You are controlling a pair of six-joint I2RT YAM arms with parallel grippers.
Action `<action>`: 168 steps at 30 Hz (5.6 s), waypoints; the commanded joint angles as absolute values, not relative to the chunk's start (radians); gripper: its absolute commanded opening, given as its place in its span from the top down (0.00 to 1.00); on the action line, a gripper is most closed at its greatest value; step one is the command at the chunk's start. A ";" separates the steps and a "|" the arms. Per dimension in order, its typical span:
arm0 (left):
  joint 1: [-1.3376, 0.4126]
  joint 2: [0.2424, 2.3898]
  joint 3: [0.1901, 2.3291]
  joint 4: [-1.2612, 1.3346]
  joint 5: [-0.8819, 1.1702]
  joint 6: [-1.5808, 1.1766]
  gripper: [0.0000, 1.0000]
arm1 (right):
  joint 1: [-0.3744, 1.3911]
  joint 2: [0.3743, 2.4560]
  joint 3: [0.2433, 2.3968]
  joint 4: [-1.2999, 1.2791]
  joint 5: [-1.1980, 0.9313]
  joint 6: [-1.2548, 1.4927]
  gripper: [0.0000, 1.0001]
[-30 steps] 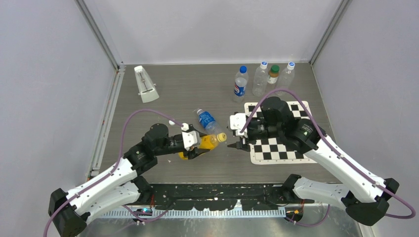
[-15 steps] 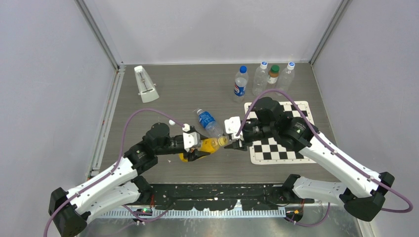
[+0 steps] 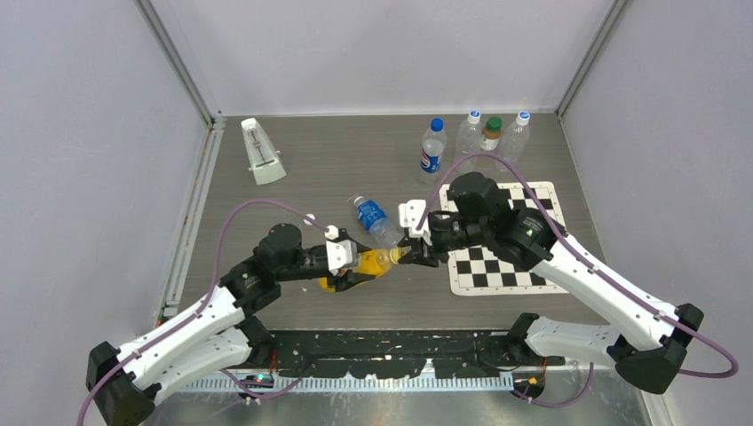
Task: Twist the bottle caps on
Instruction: Screw the bottle cap onto the plastic bottle.
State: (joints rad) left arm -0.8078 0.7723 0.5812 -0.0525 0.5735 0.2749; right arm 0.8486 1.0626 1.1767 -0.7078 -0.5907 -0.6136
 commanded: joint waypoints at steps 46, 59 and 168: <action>-0.815 0.759 0.596 0.004 0.576 0.339 1.00 | 0.864 0.988 1.192 -0.732 -0.608 -0.783 0.32; -0.815 0.762 0.605 0.003 0.602 0.335 1.00 | 0.913 1.038 1.219 -0.752 -0.567 -0.817 0.42; -0.819 0.694 0.545 0.049 0.297 0.483 1.00 | 0.874 1.119 1.003 -0.366 -0.032 0.704 1.00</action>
